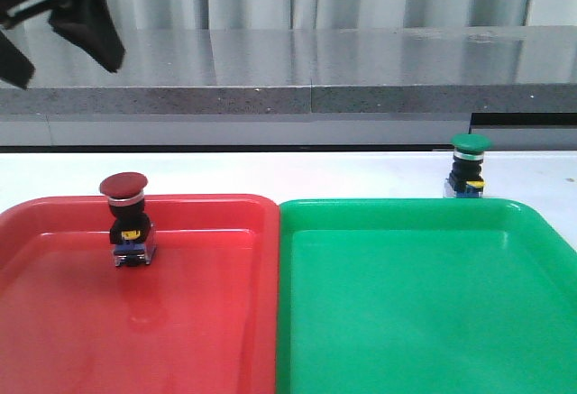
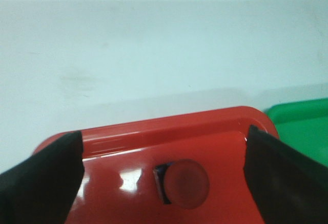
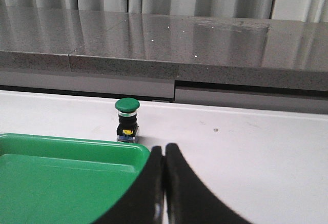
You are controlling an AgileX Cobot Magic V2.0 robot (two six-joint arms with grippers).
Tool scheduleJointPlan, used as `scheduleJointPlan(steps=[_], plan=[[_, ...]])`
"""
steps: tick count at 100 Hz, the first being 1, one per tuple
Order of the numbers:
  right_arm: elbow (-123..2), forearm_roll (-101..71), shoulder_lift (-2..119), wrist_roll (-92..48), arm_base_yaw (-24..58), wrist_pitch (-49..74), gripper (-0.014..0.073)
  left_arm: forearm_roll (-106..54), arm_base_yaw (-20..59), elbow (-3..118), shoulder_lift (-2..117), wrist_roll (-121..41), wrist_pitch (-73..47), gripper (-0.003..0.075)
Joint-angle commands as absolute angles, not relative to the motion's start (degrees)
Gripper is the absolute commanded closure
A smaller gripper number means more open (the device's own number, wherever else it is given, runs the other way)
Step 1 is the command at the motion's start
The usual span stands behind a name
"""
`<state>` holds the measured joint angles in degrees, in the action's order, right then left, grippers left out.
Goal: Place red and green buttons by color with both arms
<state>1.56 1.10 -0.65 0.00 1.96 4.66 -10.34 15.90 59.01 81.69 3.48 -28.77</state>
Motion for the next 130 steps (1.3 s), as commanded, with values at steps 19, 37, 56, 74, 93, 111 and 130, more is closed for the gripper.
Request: scheduleJointPlan(steps=[19, 37, 56, 74, 93, 111, 130], plan=[[0.76, 1.42, -1.77, 0.00, 1.76, -0.30, 0.0703, -9.59, 11.83, 49.84, 67.01, 4.17, -21.70, 0.0113], [0.76, 1.42, -1.77, 0.00, 1.76, -0.30, 0.0703, -9.59, 11.71, 40.38, 55.13, 4.17, -16.95, 0.0113], [0.76, 1.42, -1.77, 0.00, 1.76, -0.30, 0.0703, -8.83, 11.71, 32.31, 43.60, 4.17, -15.67, 0.0113], [0.76, 1.42, -1.77, 0.00, 1.76, -0.30, 0.0703, -8.44, 11.71, 27.11, 34.62, 4.06, -15.86, 0.0113], [0.76, 1.42, -1.77, 0.00, 1.76, -0.30, 0.0703, -8.44, 11.71, 25.43, 30.17, 4.06, -16.13, 0.0156], [0.76, 1.42, -1.77, 0.00, 1.76, -0.30, 0.0703, -8.44, 11.71, 25.43, 30.17, 3.97, -16.13, 0.0402], [0.76, 1.42, -1.77, 0.00, 1.76, -0.30, 0.0703, -8.44, 11.71, 25.43, 30.17, 3.97, -15.91, 0.0738]])
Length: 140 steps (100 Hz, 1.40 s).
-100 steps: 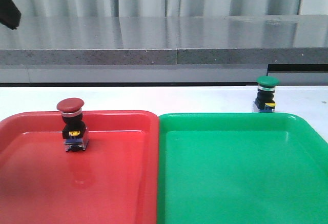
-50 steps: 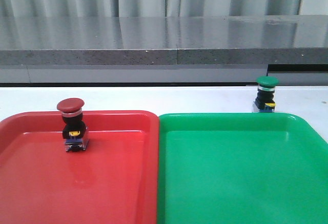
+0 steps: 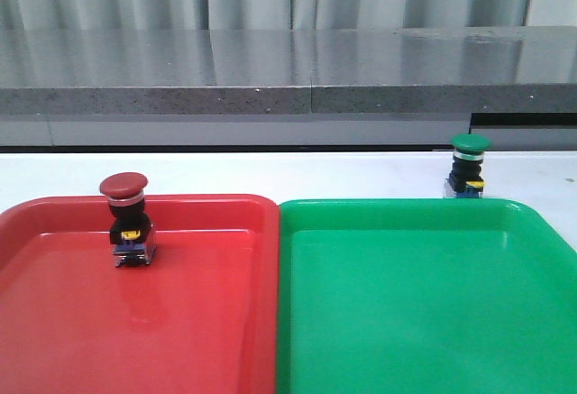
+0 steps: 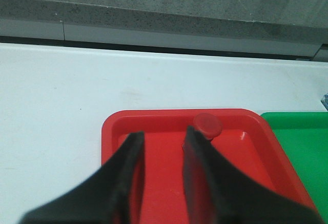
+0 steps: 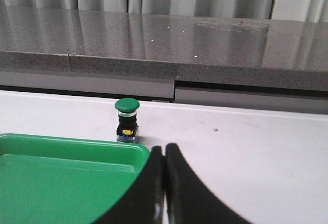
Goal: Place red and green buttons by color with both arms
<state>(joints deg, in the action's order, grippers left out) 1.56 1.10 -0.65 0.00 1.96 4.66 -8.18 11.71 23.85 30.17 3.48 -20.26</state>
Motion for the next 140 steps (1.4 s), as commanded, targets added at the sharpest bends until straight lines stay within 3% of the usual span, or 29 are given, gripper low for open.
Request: scheduleJointPlan(steps=[1, 84, 106, 140], plan=[[0.76, 1.42, -1.77, 0.00, 1.76, -0.30, 0.0703, -8.44, 11.71, 25.43, 30.17, 3.97, -15.91, 0.0737], [0.76, 1.42, -1.77, 0.00, 1.76, -0.30, 0.0703, -3.86, 11.71, 25.06, 29.95, 3.97, -15.19, 0.0739], [0.76, 1.42, -1.77, 0.00, 1.76, -0.30, 0.0703, -1.83, 11.12, 22.03, 23.24, 3.97, -8.94, 0.0740], [0.76, 1.42, -1.77, 0.00, 1.76, -0.30, 0.0703, -1.71, 7.44, 7.20, 8.67, 3.97, -3.25, 0.0739]])
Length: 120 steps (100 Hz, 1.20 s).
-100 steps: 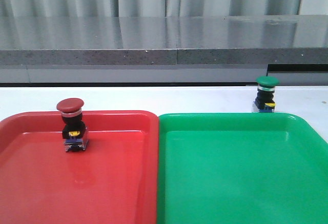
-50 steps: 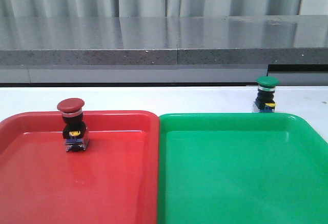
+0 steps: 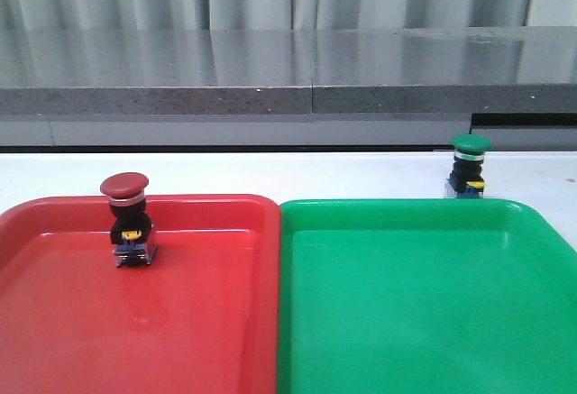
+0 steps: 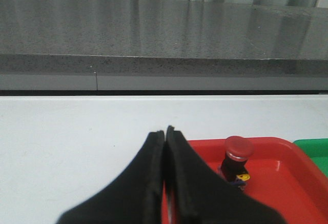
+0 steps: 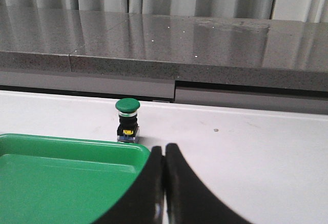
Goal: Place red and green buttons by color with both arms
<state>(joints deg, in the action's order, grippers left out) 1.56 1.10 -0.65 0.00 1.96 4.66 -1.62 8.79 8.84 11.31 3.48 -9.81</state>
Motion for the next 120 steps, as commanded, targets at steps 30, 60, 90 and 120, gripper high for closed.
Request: scheduleJointPlan(steps=[30, 60, 90, 120], plan=[[0.76, 1.42, -1.77, 0.00, 1.76, -0.30, 0.0703, -0.95, 2.55, -0.23, -2.18, 3.97, -3.24, 0.0739], [0.76, 1.42, -1.77, 0.00, 1.76, -0.30, 0.0703, -0.82, 1.92, -2.51, -1.98, 4.11, -0.70, 0.0739], [0.76, 1.42, -1.77, 0.00, 1.76, -0.30, 0.0703, -0.82, 1.92, -2.51, -1.98, 4.11, -0.66, 0.0739], [0.76, 1.42, -1.77, 0.00, 1.76, -0.30, 0.0703, -0.82, 1.92, -2.51, -1.98, 4.11, -0.66, 0.0739]])
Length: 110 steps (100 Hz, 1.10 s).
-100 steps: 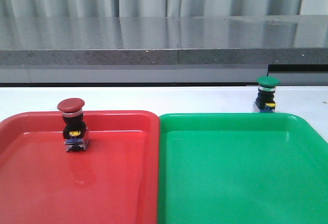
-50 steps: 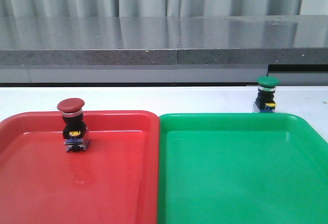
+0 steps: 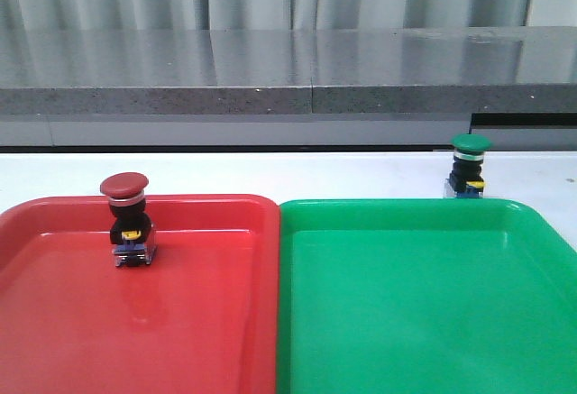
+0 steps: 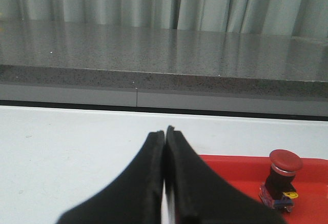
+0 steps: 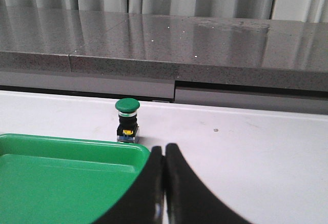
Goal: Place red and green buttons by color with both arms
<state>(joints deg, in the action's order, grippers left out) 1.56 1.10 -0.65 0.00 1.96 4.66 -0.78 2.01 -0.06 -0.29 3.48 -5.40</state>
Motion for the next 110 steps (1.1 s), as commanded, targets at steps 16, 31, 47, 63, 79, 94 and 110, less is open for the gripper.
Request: scheduleJointPlan(steps=[16, 31, 47, 63, 79, 94, 110], plan=[[0.76, 1.42, -1.77, 0.00, 1.76, -0.30, 0.0703, -0.82, 1.92, -2.51, -1.98, 4.11, -0.76, 0.0739], [0.76, 1.42, -1.77, 0.00, 1.76, -0.30, 0.0703, -0.82, 1.92, -2.51, -1.98, 4.11, -0.76, 0.0739], [0.76, 1.42, -1.77, 0.00, 1.76, -0.30, 0.0703, -0.82, 1.92, -2.51, -1.98, 4.11, -0.76, 0.0739], [0.76, 1.41, -1.77, 0.00, 1.76, -0.78, 0.0703, -0.82, 1.92, -2.51, -1.98, 4.11, -0.76, 0.0739], [0.76, 1.41, -1.77, 0.00, 1.76, -4.27, 0.0703, -0.82, 1.92, -2.51, -1.98, 4.11, -0.76, 0.0739], [-1.58, 1.41, -1.77, 0.00, 1.76, -8.25, 0.0703, -0.82, 1.92, -2.51, -1.98, 4.11, -0.76, 0.0740], [-9.57, 1.41, 0.74, 0.00, 1.76, -2.98, 0.0703, -0.82, 1.92, -2.51, -1.98, 4.11, -0.76, 0.0740]])
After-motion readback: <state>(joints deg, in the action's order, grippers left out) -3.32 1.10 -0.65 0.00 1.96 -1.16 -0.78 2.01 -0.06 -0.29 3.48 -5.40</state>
